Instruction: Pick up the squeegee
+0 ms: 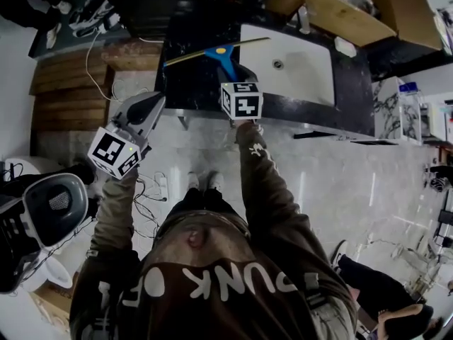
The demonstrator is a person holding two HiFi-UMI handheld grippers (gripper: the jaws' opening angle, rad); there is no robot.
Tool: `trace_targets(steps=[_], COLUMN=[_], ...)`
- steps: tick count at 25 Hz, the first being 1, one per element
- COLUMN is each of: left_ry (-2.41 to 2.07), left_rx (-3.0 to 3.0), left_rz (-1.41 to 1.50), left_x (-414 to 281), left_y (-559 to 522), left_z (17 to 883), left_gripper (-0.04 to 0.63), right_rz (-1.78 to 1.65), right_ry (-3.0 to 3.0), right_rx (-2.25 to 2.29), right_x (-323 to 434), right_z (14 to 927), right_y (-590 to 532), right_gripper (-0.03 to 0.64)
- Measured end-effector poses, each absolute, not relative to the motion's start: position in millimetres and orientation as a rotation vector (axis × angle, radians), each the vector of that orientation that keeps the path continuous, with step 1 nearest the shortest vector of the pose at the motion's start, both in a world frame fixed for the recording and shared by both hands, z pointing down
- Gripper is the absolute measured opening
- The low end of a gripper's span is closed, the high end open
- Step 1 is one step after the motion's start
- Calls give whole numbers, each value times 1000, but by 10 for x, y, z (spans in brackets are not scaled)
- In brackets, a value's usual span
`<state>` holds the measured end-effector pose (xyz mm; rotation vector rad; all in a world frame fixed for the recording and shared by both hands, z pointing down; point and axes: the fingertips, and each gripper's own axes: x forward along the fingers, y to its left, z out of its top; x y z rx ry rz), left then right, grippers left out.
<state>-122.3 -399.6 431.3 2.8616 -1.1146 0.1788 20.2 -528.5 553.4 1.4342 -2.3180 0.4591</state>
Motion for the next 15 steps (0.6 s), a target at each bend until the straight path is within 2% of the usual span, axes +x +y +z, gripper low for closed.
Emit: trace_targets(steps=[15], left_ry=[-1169], left_rx=[2968], left_rz=[112], left_x=[-1152], left_y=[-3590], left_z=[3612], left_gripper=[3], right_rz=[-68], right_ry=[-2683], right_rx=[1455], right_x=[796], right_z=[3332], right_y=[-3904], right_gripper=[152])
